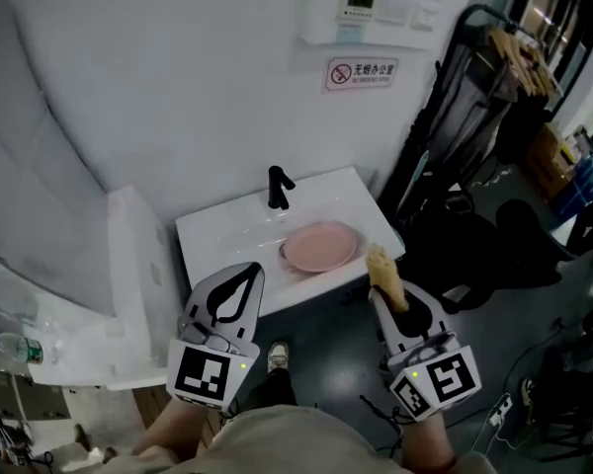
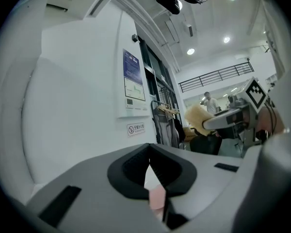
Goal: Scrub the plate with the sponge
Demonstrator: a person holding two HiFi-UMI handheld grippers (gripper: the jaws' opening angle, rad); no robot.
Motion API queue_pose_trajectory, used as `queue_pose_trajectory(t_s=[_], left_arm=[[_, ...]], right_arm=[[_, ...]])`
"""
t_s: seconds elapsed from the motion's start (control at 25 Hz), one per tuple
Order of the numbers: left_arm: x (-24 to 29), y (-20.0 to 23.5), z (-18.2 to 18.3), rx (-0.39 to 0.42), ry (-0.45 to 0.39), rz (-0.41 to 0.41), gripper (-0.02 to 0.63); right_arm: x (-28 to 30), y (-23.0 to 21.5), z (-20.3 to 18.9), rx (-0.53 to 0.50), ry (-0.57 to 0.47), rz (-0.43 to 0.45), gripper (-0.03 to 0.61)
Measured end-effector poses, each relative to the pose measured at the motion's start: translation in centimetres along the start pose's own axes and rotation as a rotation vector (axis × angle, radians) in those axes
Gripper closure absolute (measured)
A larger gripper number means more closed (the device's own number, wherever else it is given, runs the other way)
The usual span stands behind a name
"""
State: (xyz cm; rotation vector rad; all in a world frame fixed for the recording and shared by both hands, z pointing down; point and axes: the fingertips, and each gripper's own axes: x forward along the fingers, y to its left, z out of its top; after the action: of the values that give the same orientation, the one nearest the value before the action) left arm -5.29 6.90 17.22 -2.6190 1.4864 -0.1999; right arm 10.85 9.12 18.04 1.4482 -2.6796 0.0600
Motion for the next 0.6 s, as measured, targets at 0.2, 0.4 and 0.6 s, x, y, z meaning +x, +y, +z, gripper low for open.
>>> queue_pose_trajectory(t_s=[0.2,0.4,0.6], left_arm=[[5.4,4.3,-1.1,-0.003,0.020,-0.032,0.607],[9.7,8.0,-2.2,0.004,0.031,-0.078,0.607],[12.5,9.8,-2.9,-0.006,0.034,-0.089,0.607]], right_arm=[[6.3,-2.8,0.3,0.013,0.023,-0.026,0.491],[11.8,-4.5,0.4,0.021,0.035,-0.063,0.491],[15.0,-6.3,-0.2,0.031,0.060,-0.066,0.491]])
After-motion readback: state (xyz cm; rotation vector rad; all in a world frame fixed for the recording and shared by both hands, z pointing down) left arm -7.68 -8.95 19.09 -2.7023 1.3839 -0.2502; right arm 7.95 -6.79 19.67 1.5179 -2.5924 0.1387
